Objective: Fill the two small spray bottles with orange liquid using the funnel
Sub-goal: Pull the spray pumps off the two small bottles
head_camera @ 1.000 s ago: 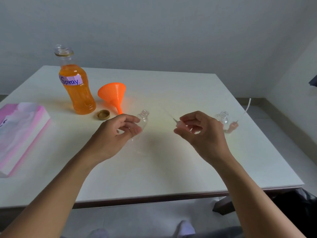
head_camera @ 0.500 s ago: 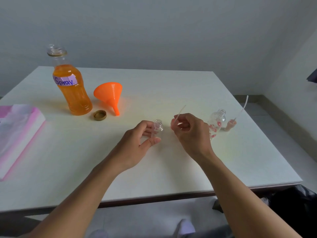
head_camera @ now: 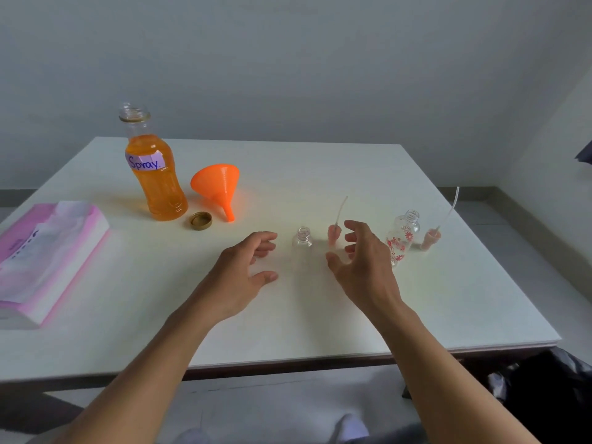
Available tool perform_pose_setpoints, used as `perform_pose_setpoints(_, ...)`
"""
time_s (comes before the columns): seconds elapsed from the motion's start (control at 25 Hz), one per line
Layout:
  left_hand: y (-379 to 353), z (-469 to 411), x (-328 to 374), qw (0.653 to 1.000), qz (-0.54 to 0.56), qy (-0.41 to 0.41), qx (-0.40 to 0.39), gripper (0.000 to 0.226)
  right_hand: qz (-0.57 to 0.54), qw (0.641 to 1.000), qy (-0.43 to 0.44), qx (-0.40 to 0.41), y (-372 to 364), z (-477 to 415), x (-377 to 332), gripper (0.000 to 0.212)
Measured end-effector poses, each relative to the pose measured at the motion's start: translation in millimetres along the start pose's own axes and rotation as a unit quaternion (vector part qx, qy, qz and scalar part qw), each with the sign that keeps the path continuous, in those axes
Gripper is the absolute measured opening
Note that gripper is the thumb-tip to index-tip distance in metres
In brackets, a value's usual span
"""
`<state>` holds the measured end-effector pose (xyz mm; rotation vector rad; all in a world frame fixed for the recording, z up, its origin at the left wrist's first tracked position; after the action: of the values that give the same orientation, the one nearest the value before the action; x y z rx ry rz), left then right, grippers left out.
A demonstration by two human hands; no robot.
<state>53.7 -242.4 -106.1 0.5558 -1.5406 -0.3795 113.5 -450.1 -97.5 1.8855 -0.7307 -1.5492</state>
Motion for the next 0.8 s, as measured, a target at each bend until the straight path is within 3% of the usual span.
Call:
perform_pose_setpoints(0.12, 38, 15, -13, 0.998, -0.029, 0.030, 0.053, 0.049, 0.023, 0.999, 0.008, 0.023, 8, 39, -12, 0.050)
perform_pose_setpoints(0.28, 108, 40, -28, 0.981, -0.034, 0.053, 0.184, 0.031, 0.008, 0.988, 0.116, 0.106, 12, 99, -54, 0.033)
perform_pose_setpoints(0.48, 168, 31, -67, 0.939, 0.029, 0.087, 0.330, 0.029, 0.010, 0.984, 0.167, -0.057, -60, 97, -112, 0.029)
perform_pose_setpoints(0.64, 186, 2, -90, 0.908, 0.117, 0.113, 0.385, 0.054, -0.042, 0.993, 0.097, -0.045, -91, 22, -149, 0.037)
perform_pose_setpoints(0.8, 189, -39, -101, 0.920, 0.132, 0.105, 0.354, 0.085, -0.100, 0.992, -0.028, -0.075, -131, -53, -159, 0.076)
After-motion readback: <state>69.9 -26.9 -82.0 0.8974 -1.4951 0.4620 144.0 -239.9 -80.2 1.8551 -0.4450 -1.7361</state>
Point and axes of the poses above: each hand's wrist, its own z-axis away from the middle knuckle, its own y-axis out of the back of the hand, x = y × z, the point moved 9 cm from there along -z, towards the middle knuckle, and after that the axes turned 5 degrees about z, right-handed, at the moved point
